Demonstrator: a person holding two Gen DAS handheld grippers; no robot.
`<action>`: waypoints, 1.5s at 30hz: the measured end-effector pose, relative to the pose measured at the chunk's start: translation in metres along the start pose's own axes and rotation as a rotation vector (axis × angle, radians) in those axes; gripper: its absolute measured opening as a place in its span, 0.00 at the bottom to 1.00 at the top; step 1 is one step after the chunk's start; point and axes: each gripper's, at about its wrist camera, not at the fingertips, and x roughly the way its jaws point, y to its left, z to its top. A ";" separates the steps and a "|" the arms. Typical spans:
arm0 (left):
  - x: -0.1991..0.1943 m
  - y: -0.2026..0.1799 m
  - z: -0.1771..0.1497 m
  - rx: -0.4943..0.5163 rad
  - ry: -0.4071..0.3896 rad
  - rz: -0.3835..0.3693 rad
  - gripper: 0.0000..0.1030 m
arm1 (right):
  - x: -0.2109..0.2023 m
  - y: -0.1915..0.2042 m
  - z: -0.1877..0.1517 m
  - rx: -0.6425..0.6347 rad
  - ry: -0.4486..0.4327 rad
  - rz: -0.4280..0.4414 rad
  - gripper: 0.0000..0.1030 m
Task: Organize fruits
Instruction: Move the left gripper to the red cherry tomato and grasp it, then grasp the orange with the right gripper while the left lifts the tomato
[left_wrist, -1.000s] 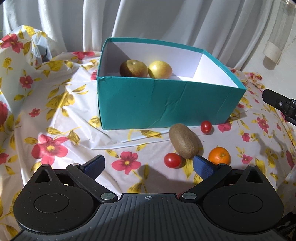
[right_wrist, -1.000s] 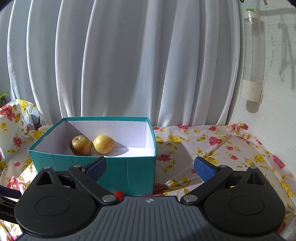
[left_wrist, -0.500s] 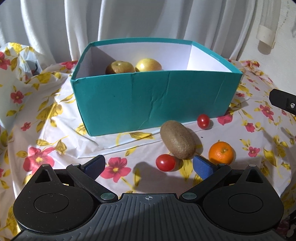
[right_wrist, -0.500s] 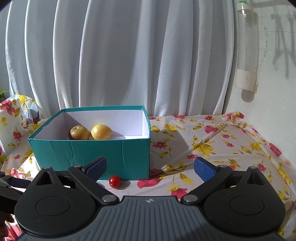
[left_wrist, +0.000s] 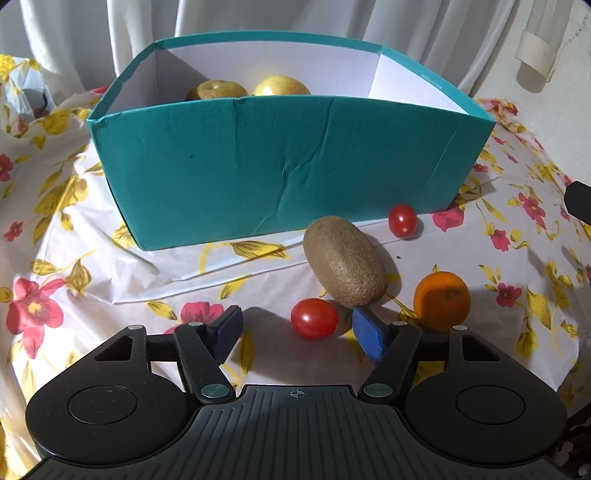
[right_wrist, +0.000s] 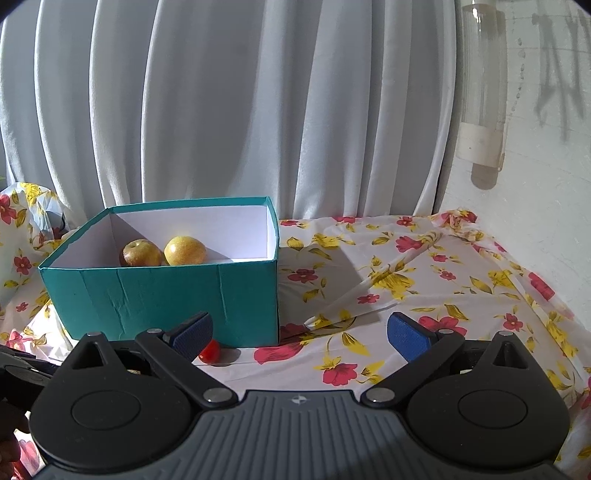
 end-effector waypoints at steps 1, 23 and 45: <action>0.000 -0.001 0.000 0.003 -0.002 -0.002 0.66 | 0.000 0.000 0.000 -0.001 0.001 0.002 0.98; -0.035 0.001 0.012 -0.029 -0.063 -0.012 0.30 | 0.006 0.015 0.000 -0.067 0.003 0.004 0.98; -0.065 0.021 0.011 -0.075 -0.118 0.017 0.30 | 0.054 0.057 -0.034 -0.136 0.239 0.190 0.59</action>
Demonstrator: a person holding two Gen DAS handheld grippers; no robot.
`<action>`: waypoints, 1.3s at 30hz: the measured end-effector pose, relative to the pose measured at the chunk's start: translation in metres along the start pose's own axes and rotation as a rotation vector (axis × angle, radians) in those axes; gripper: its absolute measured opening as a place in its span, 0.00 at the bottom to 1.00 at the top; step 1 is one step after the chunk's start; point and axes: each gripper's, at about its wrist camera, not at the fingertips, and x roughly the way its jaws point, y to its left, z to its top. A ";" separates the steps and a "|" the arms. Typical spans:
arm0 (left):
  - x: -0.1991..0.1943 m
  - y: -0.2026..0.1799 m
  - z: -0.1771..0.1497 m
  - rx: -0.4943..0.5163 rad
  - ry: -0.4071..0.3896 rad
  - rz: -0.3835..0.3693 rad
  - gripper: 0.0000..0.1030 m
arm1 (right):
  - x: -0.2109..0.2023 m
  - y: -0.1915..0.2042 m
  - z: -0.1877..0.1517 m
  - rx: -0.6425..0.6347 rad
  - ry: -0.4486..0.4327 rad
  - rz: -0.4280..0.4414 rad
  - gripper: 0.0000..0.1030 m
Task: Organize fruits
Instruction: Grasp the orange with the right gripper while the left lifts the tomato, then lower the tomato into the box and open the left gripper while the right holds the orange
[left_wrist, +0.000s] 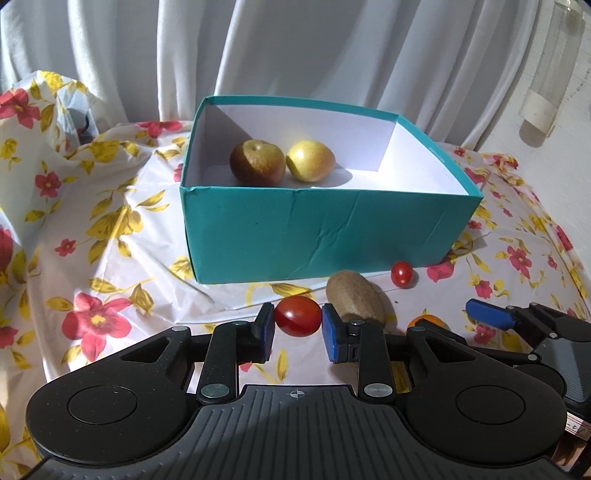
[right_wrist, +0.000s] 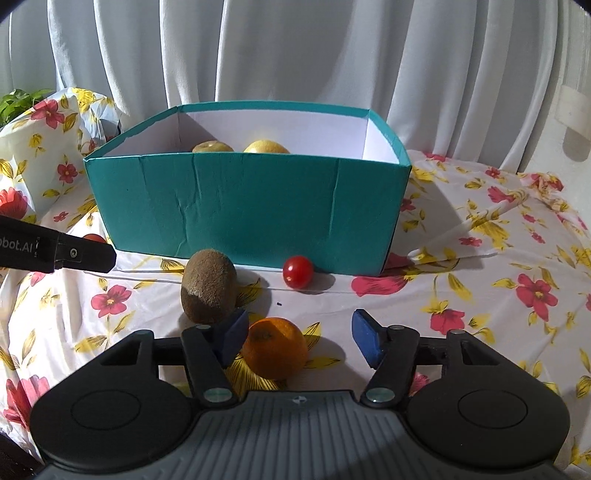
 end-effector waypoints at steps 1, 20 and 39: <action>0.000 0.001 0.000 -0.003 0.001 0.001 0.30 | 0.003 -0.001 0.000 0.007 0.015 0.012 0.57; 0.011 -0.001 0.010 0.004 0.008 -0.020 0.30 | 0.015 -0.006 0.007 0.067 0.090 0.093 0.39; -0.001 -0.019 0.080 0.054 -0.145 0.046 0.30 | -0.041 -0.031 0.057 0.110 -0.188 -0.092 0.39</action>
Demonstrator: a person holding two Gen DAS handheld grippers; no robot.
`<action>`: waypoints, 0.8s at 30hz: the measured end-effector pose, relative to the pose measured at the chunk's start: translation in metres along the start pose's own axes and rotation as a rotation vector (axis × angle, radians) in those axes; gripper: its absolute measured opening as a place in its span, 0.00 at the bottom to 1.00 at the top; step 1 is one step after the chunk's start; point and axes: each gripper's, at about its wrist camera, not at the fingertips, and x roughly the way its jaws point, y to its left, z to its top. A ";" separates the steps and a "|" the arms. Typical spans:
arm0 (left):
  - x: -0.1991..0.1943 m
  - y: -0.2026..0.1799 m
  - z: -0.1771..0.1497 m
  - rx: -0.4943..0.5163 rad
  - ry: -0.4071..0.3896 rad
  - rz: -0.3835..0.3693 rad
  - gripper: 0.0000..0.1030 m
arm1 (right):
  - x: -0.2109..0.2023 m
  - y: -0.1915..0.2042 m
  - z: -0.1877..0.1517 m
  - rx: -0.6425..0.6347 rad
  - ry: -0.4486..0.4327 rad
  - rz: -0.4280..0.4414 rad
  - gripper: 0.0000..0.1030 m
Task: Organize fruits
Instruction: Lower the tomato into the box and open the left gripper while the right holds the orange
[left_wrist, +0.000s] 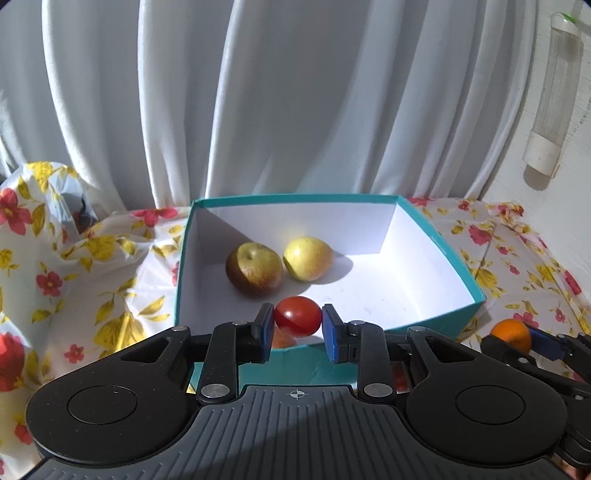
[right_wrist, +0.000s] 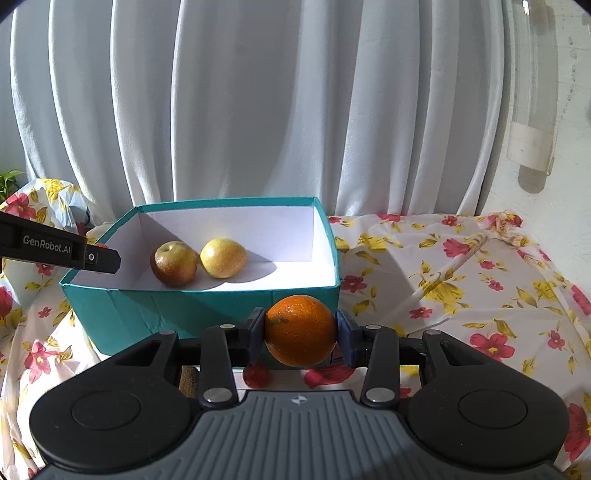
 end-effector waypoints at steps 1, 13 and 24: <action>0.003 0.000 0.003 -0.002 0.002 0.006 0.30 | -0.002 -0.001 0.001 0.006 -0.009 -0.007 0.39; 0.050 0.000 0.018 0.008 0.006 0.076 0.30 | -0.014 -0.009 0.004 0.024 -0.048 -0.049 0.39; 0.081 -0.005 0.012 0.037 0.053 0.093 0.30 | -0.024 -0.017 0.007 0.021 -0.073 -0.075 0.39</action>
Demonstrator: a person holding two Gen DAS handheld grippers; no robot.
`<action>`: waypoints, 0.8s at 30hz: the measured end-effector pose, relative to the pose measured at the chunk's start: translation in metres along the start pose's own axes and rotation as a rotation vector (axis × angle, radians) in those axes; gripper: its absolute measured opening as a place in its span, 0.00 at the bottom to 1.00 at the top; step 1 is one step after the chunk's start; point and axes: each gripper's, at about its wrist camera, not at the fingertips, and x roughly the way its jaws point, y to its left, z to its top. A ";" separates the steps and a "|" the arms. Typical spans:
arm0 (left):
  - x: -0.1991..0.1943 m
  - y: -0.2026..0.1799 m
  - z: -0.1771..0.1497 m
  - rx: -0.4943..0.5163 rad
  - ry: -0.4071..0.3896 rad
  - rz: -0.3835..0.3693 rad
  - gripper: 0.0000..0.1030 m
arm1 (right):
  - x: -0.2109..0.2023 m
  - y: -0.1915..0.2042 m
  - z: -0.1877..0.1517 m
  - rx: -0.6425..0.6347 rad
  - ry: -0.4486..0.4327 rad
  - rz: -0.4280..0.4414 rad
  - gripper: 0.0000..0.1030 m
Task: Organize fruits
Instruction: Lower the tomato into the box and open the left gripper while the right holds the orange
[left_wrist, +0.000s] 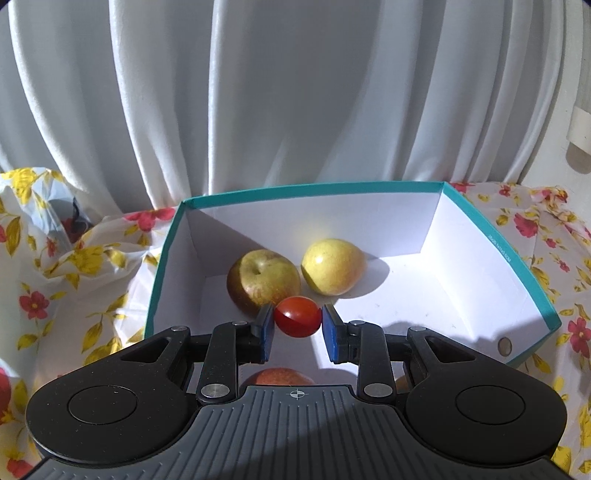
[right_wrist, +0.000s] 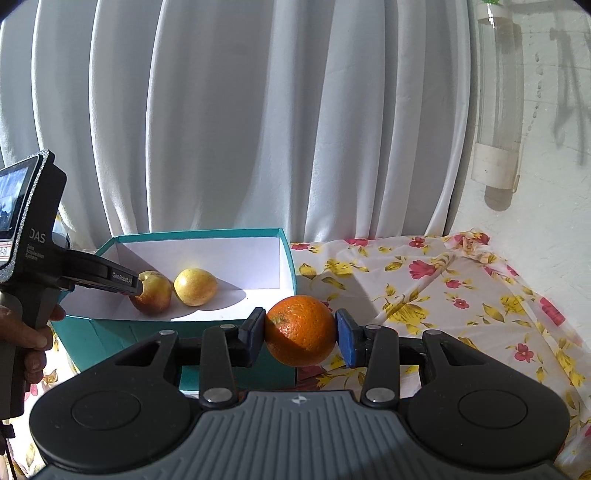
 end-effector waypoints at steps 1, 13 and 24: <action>0.002 -0.001 0.000 0.002 0.003 -0.002 0.30 | 0.000 -0.001 0.000 0.002 -0.001 -0.001 0.39; 0.021 -0.005 -0.004 0.017 0.043 -0.006 0.31 | -0.001 -0.004 0.002 0.006 -0.013 -0.005 0.39; -0.018 -0.001 -0.007 -0.001 -0.038 -0.014 0.98 | 0.000 -0.004 0.005 0.005 -0.029 -0.011 0.39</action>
